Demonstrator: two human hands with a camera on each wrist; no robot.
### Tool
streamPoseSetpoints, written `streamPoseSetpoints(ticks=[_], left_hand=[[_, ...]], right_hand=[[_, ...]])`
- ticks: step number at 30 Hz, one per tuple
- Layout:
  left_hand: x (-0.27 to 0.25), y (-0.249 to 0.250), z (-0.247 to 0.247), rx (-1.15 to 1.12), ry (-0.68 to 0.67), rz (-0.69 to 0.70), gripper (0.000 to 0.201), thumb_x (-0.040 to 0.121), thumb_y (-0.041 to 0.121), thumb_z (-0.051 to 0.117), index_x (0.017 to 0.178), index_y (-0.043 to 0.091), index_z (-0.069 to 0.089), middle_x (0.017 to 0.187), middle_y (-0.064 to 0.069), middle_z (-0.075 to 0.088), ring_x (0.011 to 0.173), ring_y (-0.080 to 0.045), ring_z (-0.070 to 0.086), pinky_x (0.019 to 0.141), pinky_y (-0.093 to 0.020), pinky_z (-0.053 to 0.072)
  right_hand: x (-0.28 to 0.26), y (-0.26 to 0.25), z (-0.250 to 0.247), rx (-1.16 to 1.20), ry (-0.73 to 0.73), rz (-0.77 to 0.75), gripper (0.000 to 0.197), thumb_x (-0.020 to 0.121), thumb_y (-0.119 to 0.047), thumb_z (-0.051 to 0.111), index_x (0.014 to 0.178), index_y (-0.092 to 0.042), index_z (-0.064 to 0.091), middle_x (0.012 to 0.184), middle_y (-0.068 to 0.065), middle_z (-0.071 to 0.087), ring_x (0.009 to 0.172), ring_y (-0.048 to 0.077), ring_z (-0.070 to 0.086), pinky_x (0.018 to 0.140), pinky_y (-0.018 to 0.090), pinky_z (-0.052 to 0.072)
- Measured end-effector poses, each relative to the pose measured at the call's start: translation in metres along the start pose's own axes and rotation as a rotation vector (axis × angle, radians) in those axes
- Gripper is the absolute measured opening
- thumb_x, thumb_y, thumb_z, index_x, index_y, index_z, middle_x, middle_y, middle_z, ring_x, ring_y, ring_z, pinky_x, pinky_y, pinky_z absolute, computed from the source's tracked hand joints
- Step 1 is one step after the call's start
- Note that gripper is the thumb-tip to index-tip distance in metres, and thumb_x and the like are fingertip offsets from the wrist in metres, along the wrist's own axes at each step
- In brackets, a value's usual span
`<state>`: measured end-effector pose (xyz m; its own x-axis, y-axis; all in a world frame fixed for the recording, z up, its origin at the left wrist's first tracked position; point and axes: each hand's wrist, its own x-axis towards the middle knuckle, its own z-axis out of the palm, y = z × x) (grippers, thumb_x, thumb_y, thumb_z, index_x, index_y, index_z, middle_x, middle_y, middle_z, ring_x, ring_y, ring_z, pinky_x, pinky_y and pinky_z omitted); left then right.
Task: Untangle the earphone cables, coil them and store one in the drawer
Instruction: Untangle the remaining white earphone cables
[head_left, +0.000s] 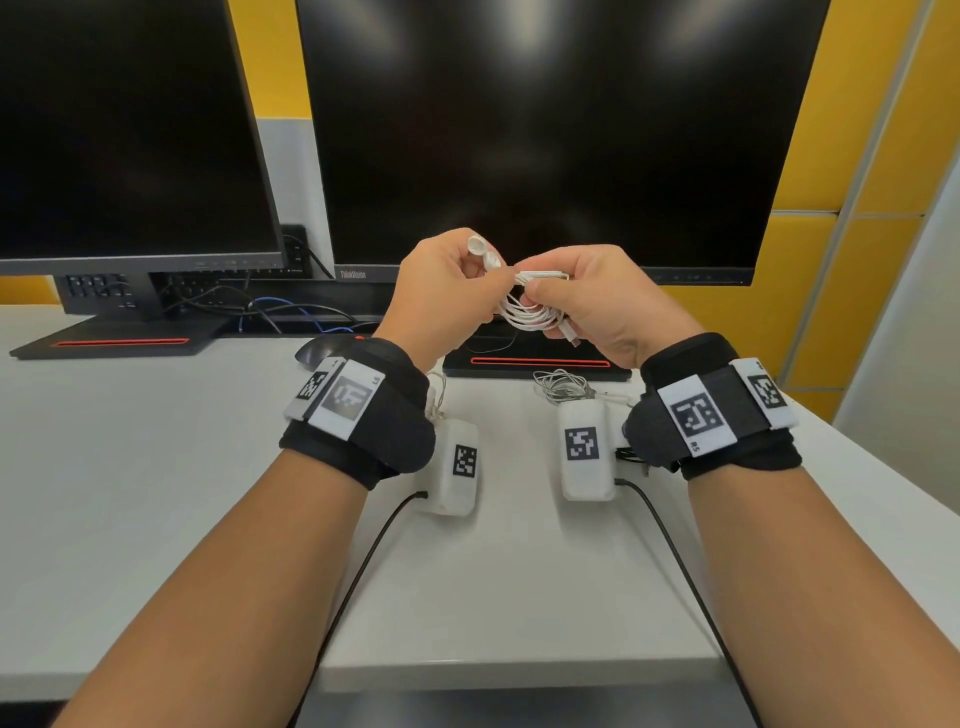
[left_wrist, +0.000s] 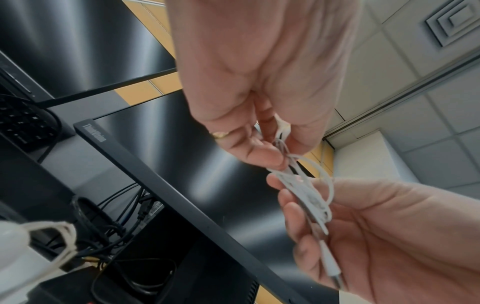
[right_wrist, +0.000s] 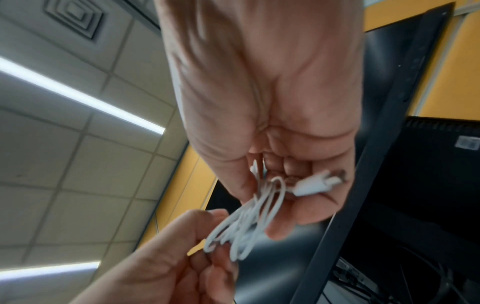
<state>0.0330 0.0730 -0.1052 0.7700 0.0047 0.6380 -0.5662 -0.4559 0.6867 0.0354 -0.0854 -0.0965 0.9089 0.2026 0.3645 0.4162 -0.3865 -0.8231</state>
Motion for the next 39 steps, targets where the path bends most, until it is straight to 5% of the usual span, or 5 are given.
streamPoseSetpoints(ticks=[8,16,20,28,39], left_hand=[[0.001,0.001,-0.004,-0.059,-0.084,-0.119,0.01,0.088,0.01,0.066,0.088,0.016,0.058,0.087,-0.007,0.066,0.077,-0.014,0.068,0.067,-0.022,0.059],[0.001,0.023,0.004,-0.245,-0.332,-0.326,0.021,0.096,0.005,0.046,0.104,0.012,0.064,0.101,-0.011,0.068,0.084,-0.016,0.069,0.064,-0.021,0.055],[-0.004,0.027,0.001,-0.31,-0.339,-0.374,0.014,0.095,0.0,0.051,0.1,0.01,0.06,0.101,-0.016,0.066,0.082,-0.019,0.069,0.062,-0.02,0.055],[-0.011,0.031,0.017,0.092,-0.461,-0.433,0.01,0.092,0.003,0.06,0.092,0.007,0.069,0.083,-0.004,0.068,0.069,-0.009,0.067,0.057,-0.014,0.056],[0.004,0.032,0.037,0.656,-0.766,-0.332,0.025,0.089,0.012,0.065,0.113,0.005,0.069,0.111,-0.01,0.071,0.103,-0.022,0.068,0.096,-0.035,0.053]], right_hand=[[-0.004,-0.002,-0.013,-0.132,-0.042,0.069,0.021,0.1,-0.013,0.054,0.113,-0.016,0.069,0.094,0.006,0.069,0.072,0.01,0.06,0.053,0.015,0.048],[-0.011,-0.007,-0.033,0.245,-0.061,0.134,0.017,0.094,-0.002,0.058,0.106,-0.013,0.066,0.095,0.009,0.071,0.079,0.014,0.07,0.061,0.025,0.055],[-0.013,-0.004,-0.035,0.06,0.034,0.202,0.011,0.086,-0.007,0.071,0.086,-0.015,0.064,0.08,0.005,0.071,0.067,0.013,0.066,0.058,0.025,0.054],[-0.012,-0.004,-0.032,-0.319,-0.188,0.292,0.008,0.087,-0.005,0.07,0.087,-0.012,0.073,0.093,0.009,0.072,0.084,0.019,0.071,0.077,0.029,0.06],[-0.014,0.001,-0.029,-0.391,-0.403,0.422,0.019,0.093,0.002,0.059,0.104,-0.006,0.072,0.108,0.014,0.069,0.088,0.021,0.071,0.072,0.027,0.061]])
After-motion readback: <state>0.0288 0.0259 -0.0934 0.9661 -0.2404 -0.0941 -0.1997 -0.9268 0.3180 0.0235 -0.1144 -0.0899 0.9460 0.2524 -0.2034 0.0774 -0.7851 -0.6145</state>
